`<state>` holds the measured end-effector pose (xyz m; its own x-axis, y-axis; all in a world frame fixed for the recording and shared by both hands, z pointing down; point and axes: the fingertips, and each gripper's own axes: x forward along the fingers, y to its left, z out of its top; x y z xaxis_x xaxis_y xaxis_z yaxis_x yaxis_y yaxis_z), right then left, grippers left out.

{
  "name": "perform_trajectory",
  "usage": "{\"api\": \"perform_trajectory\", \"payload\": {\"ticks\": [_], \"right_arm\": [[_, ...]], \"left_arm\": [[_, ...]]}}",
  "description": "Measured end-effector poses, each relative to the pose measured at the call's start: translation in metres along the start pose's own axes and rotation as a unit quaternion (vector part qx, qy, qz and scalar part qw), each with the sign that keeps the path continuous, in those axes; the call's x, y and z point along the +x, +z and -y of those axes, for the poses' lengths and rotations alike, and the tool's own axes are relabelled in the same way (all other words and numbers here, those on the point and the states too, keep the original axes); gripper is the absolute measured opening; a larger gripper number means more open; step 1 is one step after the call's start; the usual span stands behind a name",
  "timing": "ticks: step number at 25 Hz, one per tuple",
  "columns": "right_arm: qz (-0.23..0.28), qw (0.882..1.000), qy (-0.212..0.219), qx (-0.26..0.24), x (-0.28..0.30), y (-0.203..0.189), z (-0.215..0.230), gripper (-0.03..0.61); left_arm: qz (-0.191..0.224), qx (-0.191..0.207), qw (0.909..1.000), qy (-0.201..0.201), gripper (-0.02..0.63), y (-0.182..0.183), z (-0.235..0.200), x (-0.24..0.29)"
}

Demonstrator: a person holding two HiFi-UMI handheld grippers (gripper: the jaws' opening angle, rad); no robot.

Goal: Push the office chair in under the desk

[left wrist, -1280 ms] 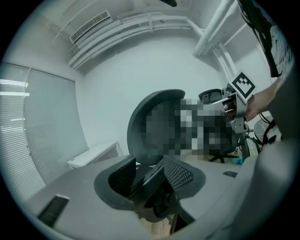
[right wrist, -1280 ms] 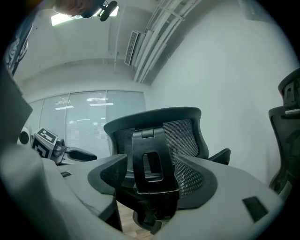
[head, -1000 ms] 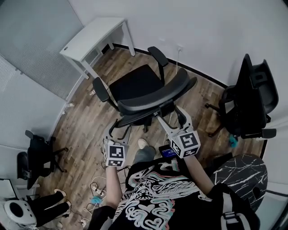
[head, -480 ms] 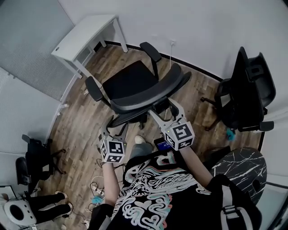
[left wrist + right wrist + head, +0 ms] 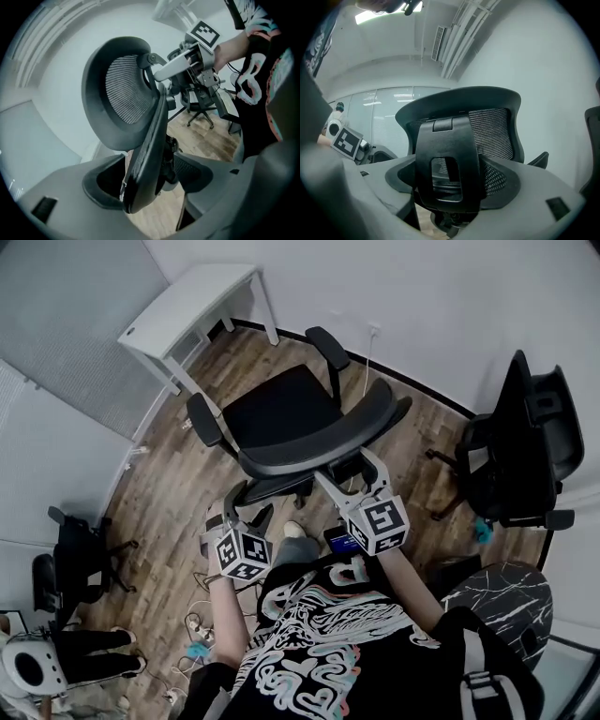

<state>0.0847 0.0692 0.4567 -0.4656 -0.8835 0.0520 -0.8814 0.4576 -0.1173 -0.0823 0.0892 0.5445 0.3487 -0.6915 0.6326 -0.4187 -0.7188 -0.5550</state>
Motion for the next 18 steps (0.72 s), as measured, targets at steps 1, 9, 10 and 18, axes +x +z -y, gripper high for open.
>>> {"api": "perform_trajectory", "payload": {"ticks": [1,9,10,18], "right_arm": [[0.000,1.000,0.004,-0.001,0.001,0.000,-0.001,0.342],[-0.005,0.999,0.029,-0.027,0.006,0.001,-0.007,0.344],[-0.005,0.999,0.031,-0.029,0.007,0.001,-0.008,0.344],[-0.010,0.996,0.042,-0.080,0.007,-0.002,-0.015,0.318]], "left_arm": [[-0.012,0.014,0.9998,-0.012,0.342,-0.002,0.002,0.002],[-0.051,0.058,0.9932,-0.088,0.270,-0.005,0.009,0.014],[-0.053,0.062,0.9924,-0.091,0.268,-0.006,0.010,0.017],[-0.071,0.094,0.9901,-0.075,0.246,-0.014,0.016,0.039]]}}
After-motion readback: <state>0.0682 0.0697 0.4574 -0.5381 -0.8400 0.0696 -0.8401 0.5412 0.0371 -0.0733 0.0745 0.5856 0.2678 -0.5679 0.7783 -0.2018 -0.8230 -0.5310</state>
